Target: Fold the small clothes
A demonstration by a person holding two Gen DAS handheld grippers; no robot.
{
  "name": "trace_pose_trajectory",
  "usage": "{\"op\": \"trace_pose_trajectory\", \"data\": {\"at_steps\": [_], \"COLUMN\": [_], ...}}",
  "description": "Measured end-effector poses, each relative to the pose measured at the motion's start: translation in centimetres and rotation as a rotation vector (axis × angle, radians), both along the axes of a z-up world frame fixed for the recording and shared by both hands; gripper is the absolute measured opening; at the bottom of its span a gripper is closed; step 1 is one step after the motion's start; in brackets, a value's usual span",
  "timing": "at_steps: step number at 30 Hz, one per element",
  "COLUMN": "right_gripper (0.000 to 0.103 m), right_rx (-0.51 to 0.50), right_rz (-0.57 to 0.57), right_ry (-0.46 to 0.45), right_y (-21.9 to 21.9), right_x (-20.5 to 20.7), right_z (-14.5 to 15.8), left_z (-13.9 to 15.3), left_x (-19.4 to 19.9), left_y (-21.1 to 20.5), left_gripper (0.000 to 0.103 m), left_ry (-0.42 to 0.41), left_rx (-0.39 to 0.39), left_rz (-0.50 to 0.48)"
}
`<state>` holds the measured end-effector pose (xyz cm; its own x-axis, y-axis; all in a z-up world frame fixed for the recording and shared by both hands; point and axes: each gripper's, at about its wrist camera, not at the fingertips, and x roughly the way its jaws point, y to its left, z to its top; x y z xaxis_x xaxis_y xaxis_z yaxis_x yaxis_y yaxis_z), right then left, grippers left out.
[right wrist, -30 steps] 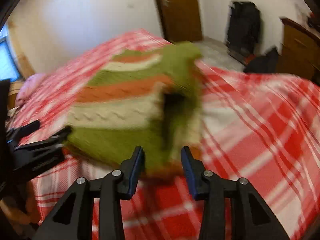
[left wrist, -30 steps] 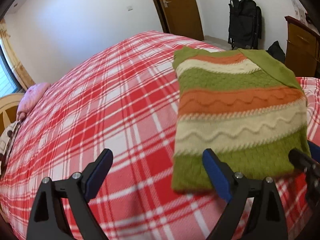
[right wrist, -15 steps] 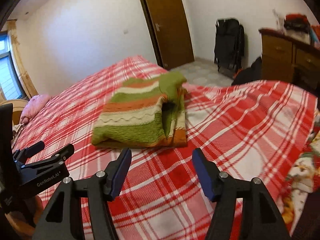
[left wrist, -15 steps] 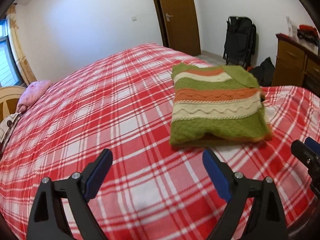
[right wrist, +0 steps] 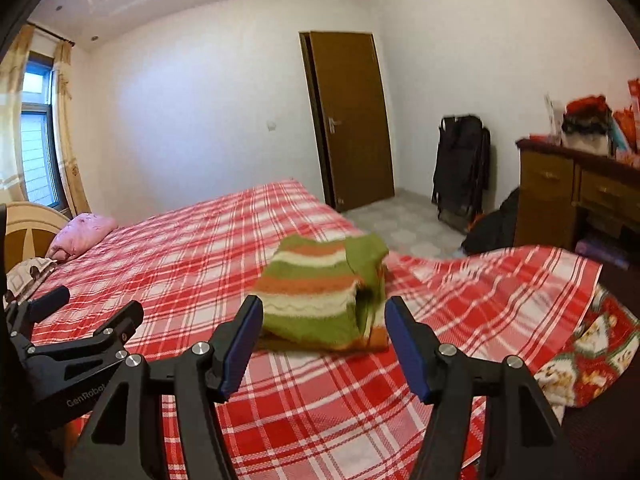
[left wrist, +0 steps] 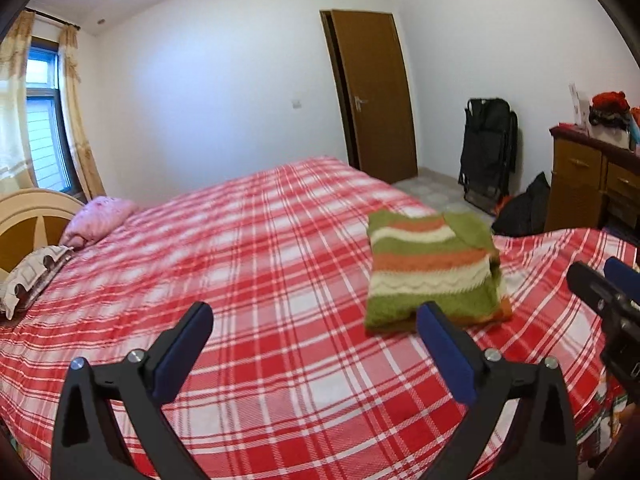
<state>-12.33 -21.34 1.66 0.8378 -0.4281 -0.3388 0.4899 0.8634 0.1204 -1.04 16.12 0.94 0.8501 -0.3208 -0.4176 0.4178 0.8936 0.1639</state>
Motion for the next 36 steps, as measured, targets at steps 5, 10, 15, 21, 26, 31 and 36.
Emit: {"op": "trace_pose_trajectory", "data": {"at_steps": [5,10,15,21,26,31,36], "right_gripper": [0.065,0.065,0.065,0.065,0.065,0.065,0.065], "right_rx": [-0.018,0.006,0.034,0.025,0.03,0.054,0.06], "right_rz": [-0.018,-0.031,-0.041,-0.061,-0.075,-0.083,-0.095], "right_ry": [-0.039,-0.041,-0.03,-0.039,-0.036,-0.031,-0.04], "right_y": [0.5,-0.1,-0.7,-0.8,-1.0,-1.5,-1.7], "right_x": [-0.8,-0.9,-0.8,-1.0,-1.1,-1.1,-1.3], "right_z": [0.9,0.8,0.3,0.4,0.4,0.1,0.2], "left_z": [0.7,1.0,1.2,1.5,1.9,2.1,2.2], "left_x": [-1.0,-1.2,-1.2,-1.4,-1.8,-1.5,-1.5], "left_y": [0.3,0.5,0.5,0.6,0.4,0.5,0.8], "left_gripper": [0.103,0.103,0.103,0.103,0.103,0.103,0.103], "left_ry": [-0.047,-0.044,-0.045,-0.06,-0.096,-0.067,-0.07], "left_rx": [-0.008,-0.025,-0.035,-0.038,-0.027,-0.048,-0.068], "left_rz": [0.003,0.004,-0.002,-0.01,-0.002,-0.017,-0.024]}}
